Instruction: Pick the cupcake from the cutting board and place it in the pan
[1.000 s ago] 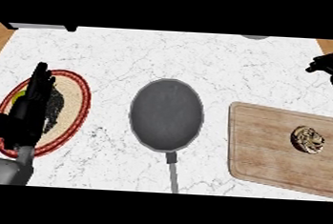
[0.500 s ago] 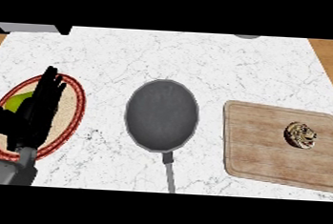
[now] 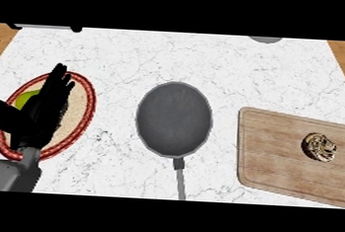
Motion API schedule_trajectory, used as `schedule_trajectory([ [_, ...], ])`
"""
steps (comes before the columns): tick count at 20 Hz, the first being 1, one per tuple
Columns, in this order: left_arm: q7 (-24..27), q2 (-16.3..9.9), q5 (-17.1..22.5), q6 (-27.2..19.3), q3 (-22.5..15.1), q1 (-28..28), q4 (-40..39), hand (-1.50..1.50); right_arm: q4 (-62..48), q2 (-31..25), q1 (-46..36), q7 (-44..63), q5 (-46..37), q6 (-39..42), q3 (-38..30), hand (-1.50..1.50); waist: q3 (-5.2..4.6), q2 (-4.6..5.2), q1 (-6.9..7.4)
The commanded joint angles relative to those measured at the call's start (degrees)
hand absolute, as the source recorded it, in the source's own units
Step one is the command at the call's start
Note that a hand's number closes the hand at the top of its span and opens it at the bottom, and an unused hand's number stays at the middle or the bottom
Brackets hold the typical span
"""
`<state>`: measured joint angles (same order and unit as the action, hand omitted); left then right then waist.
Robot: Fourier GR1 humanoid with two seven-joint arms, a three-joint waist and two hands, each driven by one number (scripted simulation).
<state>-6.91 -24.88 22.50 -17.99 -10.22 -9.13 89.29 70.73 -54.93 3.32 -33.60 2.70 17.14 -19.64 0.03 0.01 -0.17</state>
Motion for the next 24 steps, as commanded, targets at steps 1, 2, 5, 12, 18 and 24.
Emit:
schedule_trajectory([
  [1,-1.4,0.3,0.3,1.1,0.4,-1.5,0.1,0.0,2.7,-4.4,-0.3,2.5,-6.2,0.7,2.9,-1.5,-0.07,0.02,0.25],
  [2,-1.3,0.0,1.0,1.4,1.7,-1.6,-0.3,0.0,3.0,-4.5,-2.6,4.8,-8.6,-1.0,4.8,-1.5,-0.08,0.13,0.82],
  [5,-3.5,1.4,-2.1,-1.7,-0.1,-3.9,-0.2,0.0,8.2,-3.0,-4.1,11.5,-13.1,-3.1,9.3,-1.5,-0.07,0.01,0.49],
  [12,-2.1,1.2,-1.5,1.1,0.7,-2.7,0.0,0.0,6.1,-7.1,-10.4,20.0,-20.4,8.4,20.5,-1.5,-0.07,0.25,2.06],
  [18,-3.3,2.0,-2.5,1.6,2.3,-1.2,1.4,0.0,9.0,-4.4,-12.6,23.4,-25.4,13.6,24.2,-1.5,-0.04,0.01,0.68],
  [24,-0.9,3.2,-3.0,3.8,4.6,-3.3,-3.4,0.0,17.7,-4.7,-9.2,27.6,-32.8,12.0,24.9,-1.5,-0.07,0.0,-0.01],
])
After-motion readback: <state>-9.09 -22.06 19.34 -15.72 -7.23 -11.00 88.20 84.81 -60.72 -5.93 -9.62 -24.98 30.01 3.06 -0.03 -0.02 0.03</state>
